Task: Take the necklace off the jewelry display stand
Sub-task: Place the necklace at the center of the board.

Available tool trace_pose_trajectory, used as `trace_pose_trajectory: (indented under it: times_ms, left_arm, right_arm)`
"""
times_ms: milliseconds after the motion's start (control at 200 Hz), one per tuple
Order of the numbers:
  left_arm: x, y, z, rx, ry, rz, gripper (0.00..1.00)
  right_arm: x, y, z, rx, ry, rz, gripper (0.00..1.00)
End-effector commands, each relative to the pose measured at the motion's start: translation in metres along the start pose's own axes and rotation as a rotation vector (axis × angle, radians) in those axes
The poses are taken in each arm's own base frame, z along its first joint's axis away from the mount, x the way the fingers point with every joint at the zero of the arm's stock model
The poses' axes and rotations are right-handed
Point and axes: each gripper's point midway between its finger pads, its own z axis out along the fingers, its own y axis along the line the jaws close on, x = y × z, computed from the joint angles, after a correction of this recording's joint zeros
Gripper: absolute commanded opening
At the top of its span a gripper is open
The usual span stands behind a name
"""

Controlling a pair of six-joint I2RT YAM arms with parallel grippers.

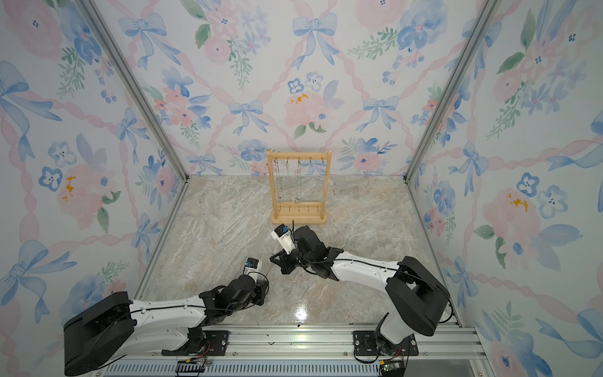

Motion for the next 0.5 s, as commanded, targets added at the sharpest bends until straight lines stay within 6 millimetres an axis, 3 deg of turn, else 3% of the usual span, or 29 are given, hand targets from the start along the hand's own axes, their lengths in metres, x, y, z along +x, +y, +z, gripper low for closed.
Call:
trace_pose_trajectory:
  times_ms: [0,275,305,495]
  left_arm:
    - [-0.003,0.009,0.003,-0.058,0.0,0.036,0.09]
    - [-0.004,0.012,0.003,-0.074,-0.009,0.044,0.19]
    - [-0.005,0.012,0.003,-0.073,-0.012,0.042,0.2]
    - [-0.01,0.01,-0.002,-0.056,-0.036,0.034,0.26]
  right_arm:
    - [-0.015,-0.008,0.003,0.023,-0.023,0.031,0.0]
    - [-0.011,-0.017,0.015,0.032,0.006,0.063,0.0]
    - [-0.002,-0.023,0.022,0.041,0.033,0.077,0.0]
    - [0.004,-0.029,0.032,0.043,0.061,0.1,0.0]
